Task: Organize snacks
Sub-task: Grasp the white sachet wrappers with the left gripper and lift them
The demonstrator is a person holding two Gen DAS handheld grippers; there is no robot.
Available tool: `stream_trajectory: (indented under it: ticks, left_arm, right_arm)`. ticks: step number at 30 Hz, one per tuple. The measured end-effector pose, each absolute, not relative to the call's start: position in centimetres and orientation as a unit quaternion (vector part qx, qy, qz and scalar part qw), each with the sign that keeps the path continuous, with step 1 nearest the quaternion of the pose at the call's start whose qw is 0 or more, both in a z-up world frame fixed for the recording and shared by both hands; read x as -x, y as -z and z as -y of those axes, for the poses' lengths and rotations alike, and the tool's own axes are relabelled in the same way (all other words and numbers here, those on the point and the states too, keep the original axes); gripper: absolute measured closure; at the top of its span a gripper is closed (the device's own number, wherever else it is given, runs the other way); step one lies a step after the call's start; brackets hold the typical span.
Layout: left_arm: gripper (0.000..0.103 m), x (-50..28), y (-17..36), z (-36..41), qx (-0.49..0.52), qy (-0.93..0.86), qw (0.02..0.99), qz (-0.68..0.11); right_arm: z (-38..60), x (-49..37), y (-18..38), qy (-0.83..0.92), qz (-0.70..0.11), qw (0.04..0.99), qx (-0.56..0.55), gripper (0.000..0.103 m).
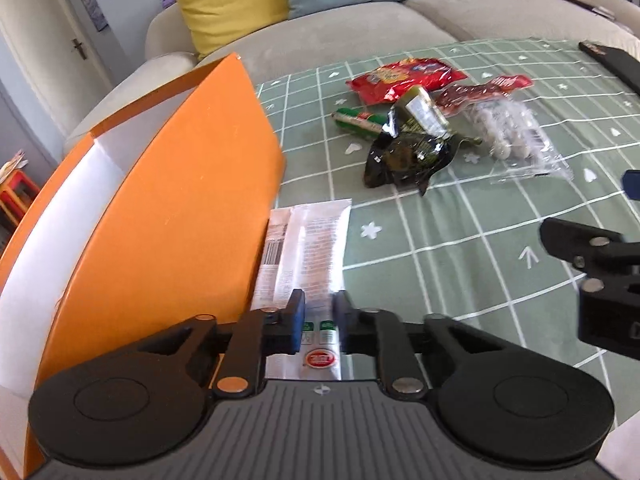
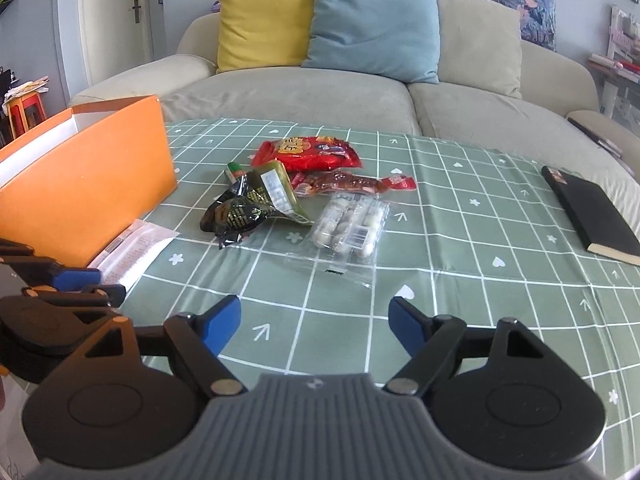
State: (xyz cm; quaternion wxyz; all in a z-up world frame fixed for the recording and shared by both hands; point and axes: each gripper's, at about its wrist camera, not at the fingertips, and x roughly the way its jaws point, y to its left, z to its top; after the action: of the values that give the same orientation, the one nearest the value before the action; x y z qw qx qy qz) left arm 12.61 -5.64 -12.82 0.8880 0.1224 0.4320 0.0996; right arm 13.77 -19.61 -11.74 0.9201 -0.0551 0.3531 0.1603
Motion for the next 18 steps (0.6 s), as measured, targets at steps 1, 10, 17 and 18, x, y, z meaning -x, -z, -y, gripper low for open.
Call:
stream_trajectory:
  ticks: [1,10,17,18]
  left_arm:
    - [0.099,-12.6,12.7,5.8,-0.123,-0.092,0.890,-0.429]
    - [0.101,-12.6,11.9,7.5,-0.115,-0.035,0.903,-0.413]
    - [0.099,-12.8,11.3,7.6,-0.080,0.018,0.912,-0.402]
    - [0.093,-12.9,11.4,7.6,-0.078,0.024,0.909,-0.408]
  right_arm:
    - [19.6,-13.9,11.8,-0.159,-0.353,0.920,0.055,0.025]
    - [19.5,-15.1,12.1,-0.150,-0.353,0.922,0.057,0.029]
    - [19.8,-15.4,12.1,-0.147,-0.351,0.923,0.059,0.029]
    - [19.9,-15.5,12.1,-0.145,-0.350,0.924,0.062,0.029]
